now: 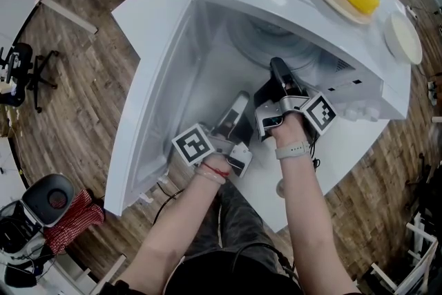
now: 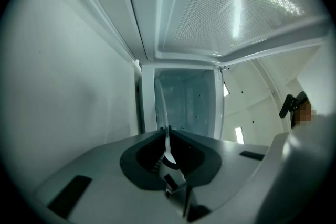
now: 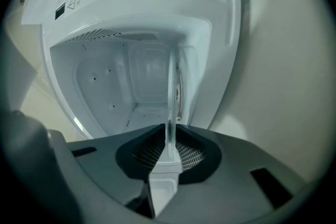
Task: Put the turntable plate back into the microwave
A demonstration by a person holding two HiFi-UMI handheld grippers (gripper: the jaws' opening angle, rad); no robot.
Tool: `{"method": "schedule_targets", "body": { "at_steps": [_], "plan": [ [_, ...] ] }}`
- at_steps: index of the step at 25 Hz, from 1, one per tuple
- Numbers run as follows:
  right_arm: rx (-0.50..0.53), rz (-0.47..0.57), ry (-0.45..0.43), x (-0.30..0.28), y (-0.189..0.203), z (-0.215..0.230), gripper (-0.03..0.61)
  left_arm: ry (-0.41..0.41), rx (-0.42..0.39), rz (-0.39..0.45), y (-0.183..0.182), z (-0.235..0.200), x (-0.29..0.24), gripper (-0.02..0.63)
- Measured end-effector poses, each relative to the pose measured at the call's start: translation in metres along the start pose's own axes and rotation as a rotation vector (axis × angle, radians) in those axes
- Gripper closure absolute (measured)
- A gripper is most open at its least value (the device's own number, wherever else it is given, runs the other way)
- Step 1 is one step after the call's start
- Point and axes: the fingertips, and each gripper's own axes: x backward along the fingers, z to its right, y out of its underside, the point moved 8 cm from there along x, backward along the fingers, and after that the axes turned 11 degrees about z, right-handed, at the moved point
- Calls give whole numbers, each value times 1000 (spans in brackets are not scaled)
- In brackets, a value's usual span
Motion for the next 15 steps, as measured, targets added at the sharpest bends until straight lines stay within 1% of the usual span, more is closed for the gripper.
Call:
{"method": "schedule_targets", "body": {
  "at_steps": [5,7,15],
  "plan": [
    [-4,-9,14,7,1,4,514,-3,2,1,0,-1,5,583],
    [-10,-10,23,11,3,11,485,-4,4,2,0,-1,5,583],
    [3,-1,-2,16,2,12,475,1,9,3,0,1,10,583]
  ]
}}
